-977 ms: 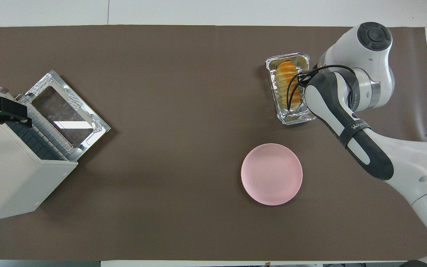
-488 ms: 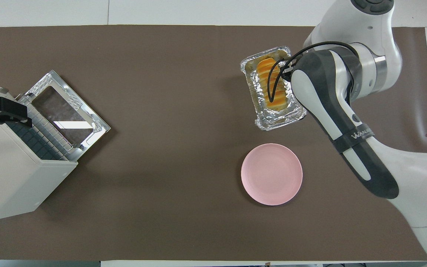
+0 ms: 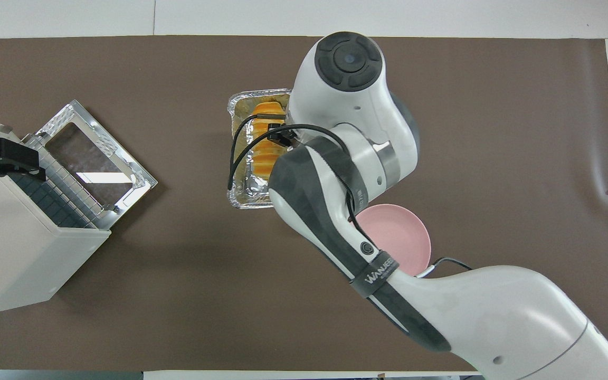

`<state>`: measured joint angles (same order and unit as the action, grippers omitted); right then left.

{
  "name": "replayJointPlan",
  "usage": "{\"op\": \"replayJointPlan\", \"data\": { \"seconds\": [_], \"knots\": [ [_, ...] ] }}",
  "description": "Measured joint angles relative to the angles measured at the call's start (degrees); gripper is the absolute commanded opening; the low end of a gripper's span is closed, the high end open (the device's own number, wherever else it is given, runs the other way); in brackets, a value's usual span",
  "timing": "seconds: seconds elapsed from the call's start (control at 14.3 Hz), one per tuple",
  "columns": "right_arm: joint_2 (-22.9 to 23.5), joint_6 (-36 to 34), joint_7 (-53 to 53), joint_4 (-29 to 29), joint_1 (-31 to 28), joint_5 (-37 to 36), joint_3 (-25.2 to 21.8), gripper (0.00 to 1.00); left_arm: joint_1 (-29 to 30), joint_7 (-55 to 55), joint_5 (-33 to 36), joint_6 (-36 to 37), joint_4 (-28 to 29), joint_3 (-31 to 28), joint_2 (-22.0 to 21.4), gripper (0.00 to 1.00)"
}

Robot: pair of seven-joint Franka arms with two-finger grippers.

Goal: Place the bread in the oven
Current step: 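Carry the foil tray with the right gripper toward the left gripper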

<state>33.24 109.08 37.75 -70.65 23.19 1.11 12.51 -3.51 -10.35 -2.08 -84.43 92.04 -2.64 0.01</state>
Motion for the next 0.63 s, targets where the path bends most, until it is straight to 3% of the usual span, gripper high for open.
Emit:
{"op": "replayJointPlan", "data": {
  "seconds": [0.35, 0.63],
  "knots": [
    [3.68, 11.84, 4.68, -6.84, 4.49, 0.03, -0.13, 0.00, 0.00, 0.00, 0.00, 0.00, 0.00, 0.00, 0.00, 1.00],
    [4.09, 18.48, 5.24, -12.42, 4.42, 0.03, -0.54, 0.00, 0.00, 0.00, 0.00, 0.00, 0.00, 0.00, 0.00, 1.00]
  ]
}}
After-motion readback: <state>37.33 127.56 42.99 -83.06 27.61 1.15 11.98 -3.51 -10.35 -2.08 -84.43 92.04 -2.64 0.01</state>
